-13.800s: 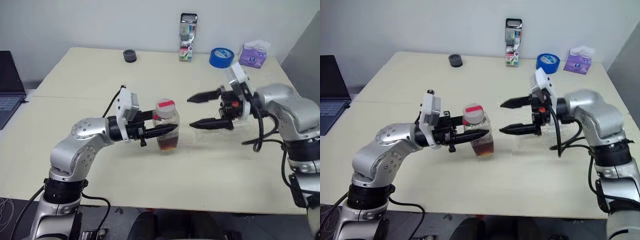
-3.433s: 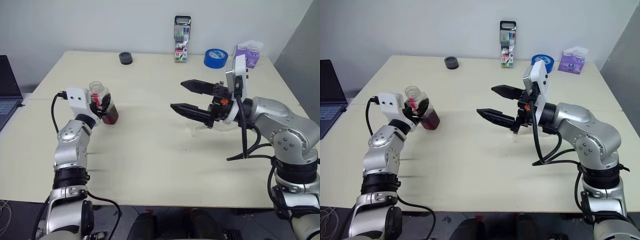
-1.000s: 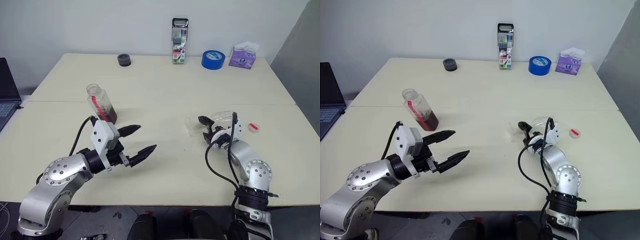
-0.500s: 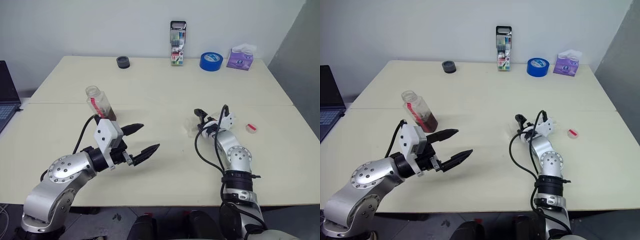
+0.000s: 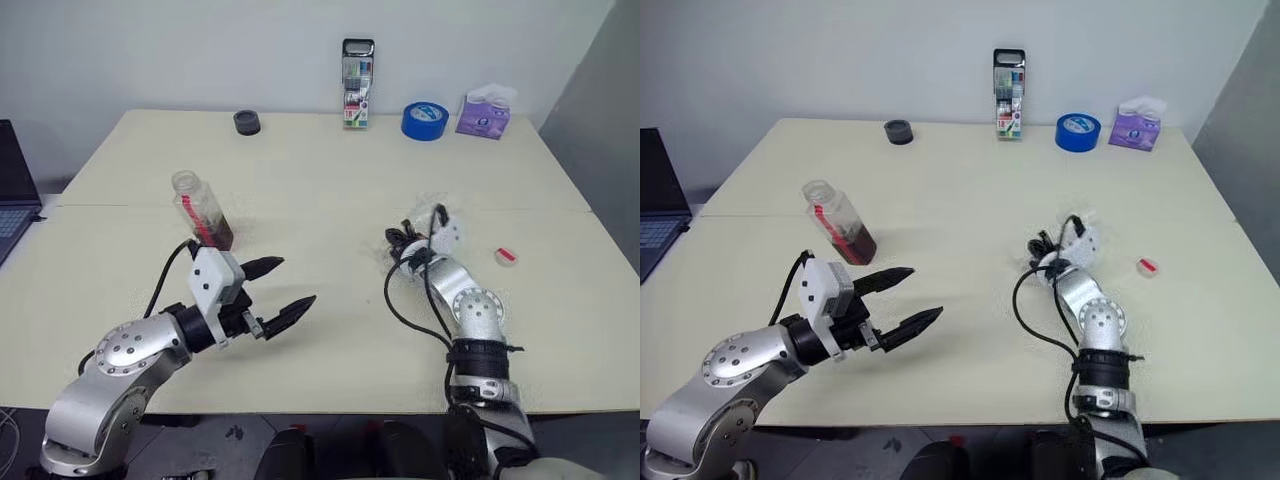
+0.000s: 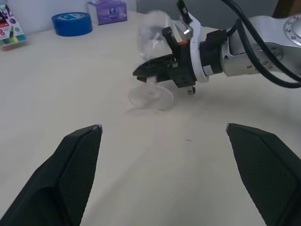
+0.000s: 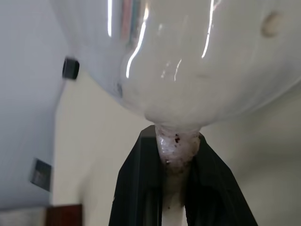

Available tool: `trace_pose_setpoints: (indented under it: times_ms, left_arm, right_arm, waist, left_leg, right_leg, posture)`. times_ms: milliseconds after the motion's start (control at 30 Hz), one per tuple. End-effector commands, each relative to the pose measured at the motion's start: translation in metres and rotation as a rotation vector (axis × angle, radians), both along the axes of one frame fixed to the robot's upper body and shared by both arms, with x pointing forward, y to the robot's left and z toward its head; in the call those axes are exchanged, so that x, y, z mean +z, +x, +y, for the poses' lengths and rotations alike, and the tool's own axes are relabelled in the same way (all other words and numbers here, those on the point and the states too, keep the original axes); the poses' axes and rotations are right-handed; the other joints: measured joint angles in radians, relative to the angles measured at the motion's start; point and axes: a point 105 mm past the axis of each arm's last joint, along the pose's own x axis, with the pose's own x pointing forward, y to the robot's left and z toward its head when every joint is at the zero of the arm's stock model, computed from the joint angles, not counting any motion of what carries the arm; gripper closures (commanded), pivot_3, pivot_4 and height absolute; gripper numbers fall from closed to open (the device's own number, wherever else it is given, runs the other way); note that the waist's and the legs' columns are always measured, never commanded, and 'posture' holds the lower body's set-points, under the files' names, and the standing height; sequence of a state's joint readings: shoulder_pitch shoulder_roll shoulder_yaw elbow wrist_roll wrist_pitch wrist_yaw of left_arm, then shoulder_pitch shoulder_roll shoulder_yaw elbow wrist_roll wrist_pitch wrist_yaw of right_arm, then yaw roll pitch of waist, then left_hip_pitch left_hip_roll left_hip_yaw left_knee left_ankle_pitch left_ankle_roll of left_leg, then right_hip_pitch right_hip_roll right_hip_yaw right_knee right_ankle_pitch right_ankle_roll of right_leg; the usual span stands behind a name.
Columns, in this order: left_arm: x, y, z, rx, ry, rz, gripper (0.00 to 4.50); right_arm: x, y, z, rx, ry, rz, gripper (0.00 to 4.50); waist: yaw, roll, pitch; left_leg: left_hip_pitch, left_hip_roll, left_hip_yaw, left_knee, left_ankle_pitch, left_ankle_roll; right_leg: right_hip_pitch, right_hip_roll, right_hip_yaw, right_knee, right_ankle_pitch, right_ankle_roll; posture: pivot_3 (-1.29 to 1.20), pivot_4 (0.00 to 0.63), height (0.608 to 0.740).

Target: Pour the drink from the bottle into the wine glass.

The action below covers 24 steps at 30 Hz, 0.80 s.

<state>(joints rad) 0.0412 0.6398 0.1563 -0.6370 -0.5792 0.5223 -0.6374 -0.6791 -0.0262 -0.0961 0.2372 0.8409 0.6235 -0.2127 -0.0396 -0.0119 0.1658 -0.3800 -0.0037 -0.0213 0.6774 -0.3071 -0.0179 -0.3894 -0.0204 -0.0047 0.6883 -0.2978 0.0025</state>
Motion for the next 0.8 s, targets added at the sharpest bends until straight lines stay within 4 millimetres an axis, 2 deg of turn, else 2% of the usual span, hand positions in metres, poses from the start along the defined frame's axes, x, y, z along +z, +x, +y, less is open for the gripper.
trace_pose_setpoints:
  times_ms: [33, 133, 200, 500, 600, 800]
  left_arm:
    - [0.008, 0.001, 0.010, 0.086, -0.002, -0.084, 0.00]
    - [0.003, -0.003, 0.017, 0.161, -0.037, -0.081, 0.00]
    - [-0.001, -0.010, 0.020, 0.198, -0.051, -0.071, 0.00]
    - [-0.002, -0.027, 0.023, 0.310, -0.092, -0.058, 0.00]
    - [-0.002, -0.030, 0.023, 0.325, -0.104, -0.056, 0.00]
    - [-0.003, -0.031, 0.025, 0.340, -0.109, -0.056, 0.00]
  right_arm:
    - [0.046, 0.009, 0.045, 0.156, -0.316, -0.398, 4.27]
    - [0.059, 0.016, 0.073, 0.192, -0.530, -0.646, 4.27]
    - [0.058, 0.018, 0.089, 0.204, -0.605, -0.743, 4.27]
    - [0.014, 0.014, 0.113, 0.226, -0.680, -0.730, 4.27]
    - [0.002, 0.011, 0.114, 0.227, -0.609, -0.666, 4.27]
    - [-0.010, 0.006, 0.112, 0.220, -0.564, -0.650, 4.27]
  waist:
    - [-0.004, 0.000, 0.000]
    - [-0.011, 0.000, 0.000]
    - [-0.012, 0.000, 0.000]
    - [0.009, -0.001, 0.000]
    - [0.008, -0.001, 0.000]
    - [0.007, -0.001, 0.000]
  left_leg:
    - [0.000, 0.000, 0.000, 0.000, 0.000, 0.000]
    - [0.000, 0.001, -0.001, -0.002, 0.000, 0.000]
    - [-0.001, 0.001, -0.001, -0.003, 0.000, -0.001]
    - [-0.005, 0.000, -0.001, -0.003, 0.002, -0.005]
    - [-0.004, 0.000, -0.001, -0.003, 0.002, -0.005]
    - [-0.004, 0.001, -0.001, -0.003, 0.002, -0.004]
  right_leg:
    - [0.000, 0.000, 0.000, 0.000, 0.000, 0.000]
    - [-0.001, 0.001, -0.001, -0.001, -0.001, -0.001]
    - [-0.001, 0.001, -0.002, -0.004, -0.001, -0.002]
    - [-0.001, -0.002, -0.003, -0.009, -0.001, -0.002]
    - [0.000, -0.002, -0.004, -0.008, -0.001, -0.002]
    - [0.000, -0.002, -0.004, -0.007, -0.001, -0.002]
  posture:
    - [0.00, 0.150, 0.740]
    - [0.00, 0.150, 0.740]
    - [0.00, 0.150, 0.740]
    - [0.00, 0.150, 0.740]
    - [0.00, 0.150, 0.740]
    - [0.00, 0.150, 0.740]
